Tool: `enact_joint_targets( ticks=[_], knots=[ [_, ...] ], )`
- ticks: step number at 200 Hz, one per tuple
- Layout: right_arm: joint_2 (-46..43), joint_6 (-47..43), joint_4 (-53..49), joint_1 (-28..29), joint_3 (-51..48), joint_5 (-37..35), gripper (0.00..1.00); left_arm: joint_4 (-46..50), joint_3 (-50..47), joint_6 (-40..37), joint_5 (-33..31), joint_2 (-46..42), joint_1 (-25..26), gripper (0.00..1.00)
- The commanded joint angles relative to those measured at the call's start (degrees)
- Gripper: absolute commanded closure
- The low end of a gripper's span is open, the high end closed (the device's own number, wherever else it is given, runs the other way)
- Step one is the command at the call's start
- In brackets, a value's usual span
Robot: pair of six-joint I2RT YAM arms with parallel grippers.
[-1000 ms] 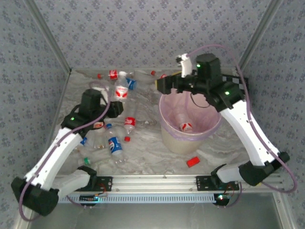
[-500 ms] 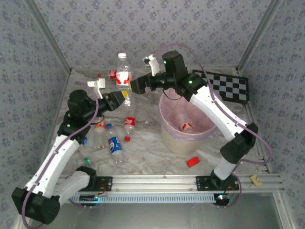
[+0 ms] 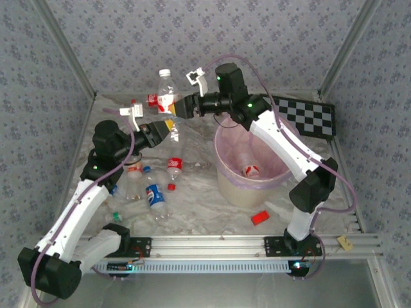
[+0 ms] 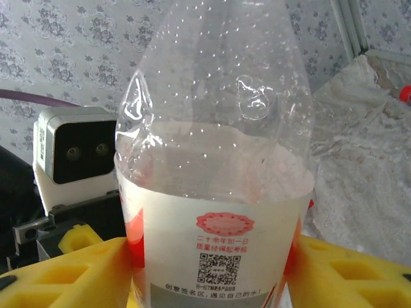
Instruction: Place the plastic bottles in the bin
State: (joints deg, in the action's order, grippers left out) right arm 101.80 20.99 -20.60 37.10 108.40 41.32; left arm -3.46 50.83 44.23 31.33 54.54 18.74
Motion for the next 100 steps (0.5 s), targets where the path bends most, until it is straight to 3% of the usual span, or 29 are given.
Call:
enact_joint_targets(
  ticks=[1,20,73,100],
  knots=[
    [0.0,0.4,2.0,0.1,1.6,2.2,0.4,-1.6,-0.3,0.0,0.9,0.5,0.3,0.57],
    [-0.2,0.4,2.0,-0.1,1.6,2.1,0.42,-0.3,-0.2,-0.7,0.8,0.8,0.4,0.51],
    [-0.1,-1.0,-3.2,-2.1,5.7,-1.0,0.52,9.6,-0.2,-5.4,-4.5,-0.7,0.4,0.11],
    [-1.1,-2.1,-5.6,-4.1,8.6,-1.6,0.54,12.8,-0.8,-6.9,-6.0,-1.5,0.4,0.07]
  ],
)
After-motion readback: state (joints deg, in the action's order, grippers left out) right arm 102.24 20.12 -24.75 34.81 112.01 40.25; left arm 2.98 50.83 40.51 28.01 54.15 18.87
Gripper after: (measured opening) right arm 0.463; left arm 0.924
